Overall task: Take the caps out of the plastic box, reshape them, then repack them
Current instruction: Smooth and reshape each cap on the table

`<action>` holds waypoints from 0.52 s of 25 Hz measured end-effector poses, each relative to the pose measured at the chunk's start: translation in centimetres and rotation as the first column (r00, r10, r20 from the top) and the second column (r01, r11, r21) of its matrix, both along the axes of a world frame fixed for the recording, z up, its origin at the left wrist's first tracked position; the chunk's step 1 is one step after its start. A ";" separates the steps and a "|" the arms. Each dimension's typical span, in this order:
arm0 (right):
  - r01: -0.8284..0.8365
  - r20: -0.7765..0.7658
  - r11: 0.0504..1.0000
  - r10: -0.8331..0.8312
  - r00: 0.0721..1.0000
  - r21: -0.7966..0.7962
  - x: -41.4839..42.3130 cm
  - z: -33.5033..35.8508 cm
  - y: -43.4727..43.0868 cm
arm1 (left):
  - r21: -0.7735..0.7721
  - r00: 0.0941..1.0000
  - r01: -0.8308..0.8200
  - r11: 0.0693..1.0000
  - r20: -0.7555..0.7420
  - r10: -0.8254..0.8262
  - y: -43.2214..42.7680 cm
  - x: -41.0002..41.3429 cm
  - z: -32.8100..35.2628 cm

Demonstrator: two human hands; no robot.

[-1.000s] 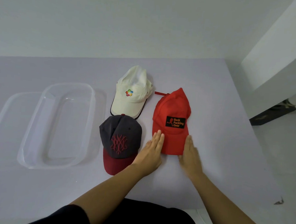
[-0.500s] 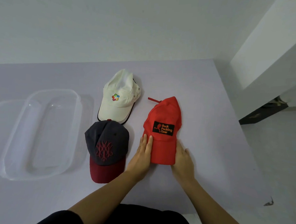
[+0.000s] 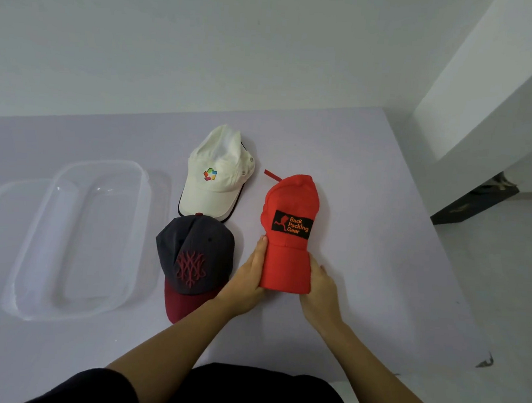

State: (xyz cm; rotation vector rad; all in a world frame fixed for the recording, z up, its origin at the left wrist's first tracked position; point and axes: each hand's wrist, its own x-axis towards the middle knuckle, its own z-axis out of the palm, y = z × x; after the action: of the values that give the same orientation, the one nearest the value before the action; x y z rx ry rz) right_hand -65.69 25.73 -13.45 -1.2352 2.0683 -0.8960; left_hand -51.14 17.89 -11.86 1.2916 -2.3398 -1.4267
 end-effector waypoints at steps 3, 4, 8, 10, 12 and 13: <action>-0.027 -0.127 1.000 0.029 0.992 0.013 -0.9 0.4 0.5 | -0.021 0.999 0.001 1.000 0.038 -0.001 -0.7 0.8 0.1; -0.023 -0.101 1.000 0.022 0.995 -0.008 -0.7 0.7 0.5 | -0.039 1.000 -0.016 0.999 0.016 0.017 -0.4 0.5 0.4; 0.075 0.137 0.994 -0.064 0.989 -0.080 0.4 1.6 0.0 | 0.061 0.985 -0.137 0.989 -0.095 0.142 1.1 -0.7 1.1; 0.050 0.138 0.996 -0.040 0.990 -0.074 0.5 1.8 -0.2 | 0.094 0.981 -0.152 0.984 -0.105 0.162 1.0 -0.3 0.9; -0.025 0.073 0.999 0.027 0.997 -0.028 0.4 1.4 -0.1 | 0.101 0.989 -0.126 0.987 -0.070 0.134 1.0 0.0 0.6; -0.008 0.091 1.000 0.009 0.996 -0.011 0.5 1.3 -0.1 | 0.105 0.986 -0.147 0.984 -0.066 0.154 1.3 -0.1 0.7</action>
State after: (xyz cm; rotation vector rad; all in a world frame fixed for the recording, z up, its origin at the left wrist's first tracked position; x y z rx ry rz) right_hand -65.20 25.61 -12.20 -1.1856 1.9876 -0.9433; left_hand -51.23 19.16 -11.16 1.3821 -2.0997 -1.5325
